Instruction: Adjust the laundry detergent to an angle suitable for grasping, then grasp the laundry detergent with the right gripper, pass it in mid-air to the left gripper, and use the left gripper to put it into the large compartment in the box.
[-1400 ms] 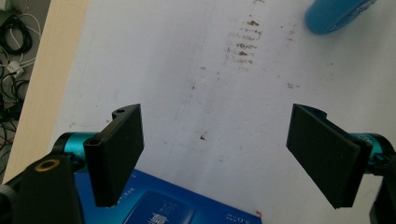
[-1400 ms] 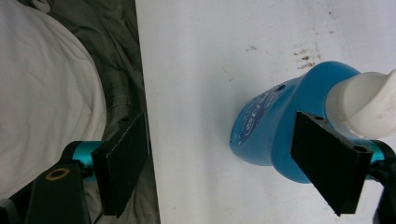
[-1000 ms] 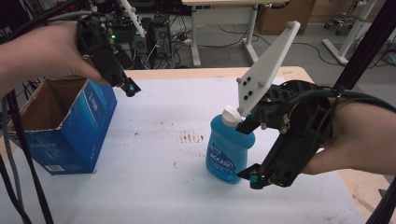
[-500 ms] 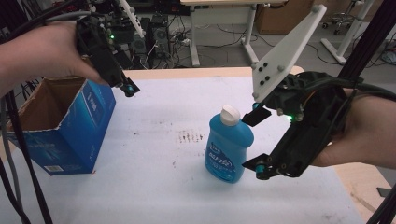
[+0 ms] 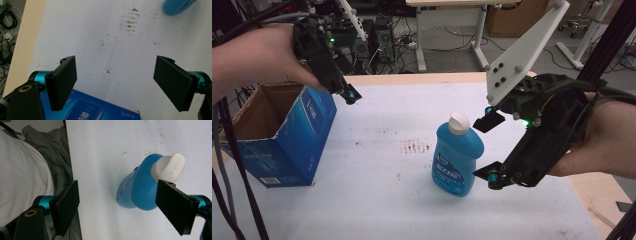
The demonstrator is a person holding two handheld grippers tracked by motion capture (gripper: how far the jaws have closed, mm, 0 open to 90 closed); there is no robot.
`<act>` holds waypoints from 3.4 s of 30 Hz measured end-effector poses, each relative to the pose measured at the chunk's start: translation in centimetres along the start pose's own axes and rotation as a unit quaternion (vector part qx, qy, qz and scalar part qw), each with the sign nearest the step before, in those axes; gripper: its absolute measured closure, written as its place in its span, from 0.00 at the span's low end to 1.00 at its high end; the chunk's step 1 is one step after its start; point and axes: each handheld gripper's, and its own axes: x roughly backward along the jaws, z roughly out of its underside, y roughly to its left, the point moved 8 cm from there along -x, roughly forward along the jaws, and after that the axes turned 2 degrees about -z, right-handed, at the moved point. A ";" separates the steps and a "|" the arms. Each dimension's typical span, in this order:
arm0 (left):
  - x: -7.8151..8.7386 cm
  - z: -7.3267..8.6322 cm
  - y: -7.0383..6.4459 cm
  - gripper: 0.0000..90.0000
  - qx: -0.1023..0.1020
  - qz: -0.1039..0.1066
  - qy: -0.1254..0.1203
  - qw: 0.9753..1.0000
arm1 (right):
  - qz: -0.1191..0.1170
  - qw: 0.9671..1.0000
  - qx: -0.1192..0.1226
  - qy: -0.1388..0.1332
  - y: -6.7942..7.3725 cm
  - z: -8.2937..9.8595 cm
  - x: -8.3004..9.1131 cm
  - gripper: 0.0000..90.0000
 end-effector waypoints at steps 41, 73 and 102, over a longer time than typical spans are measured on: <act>-0.1 -0.2 -0.3 0.21 -0.005 0.001 0.001 1.000 | 0.007 1.000 -0.006 -0.014 0.0 0.3 0.5 0.21; 0.3 -0.1 -0.6 0.21 -0.009 -0.004 -0.002 1.000 | 0.074 0.987 -0.110 -0.094 -4.0 5.0 1.4 0.21; 0.7 -0.1 -0.9 0.21 -0.014 -0.006 -0.006 1.000 | 0.074 0.987 -0.122 -0.076 -4.2 5.7 -4.8 0.21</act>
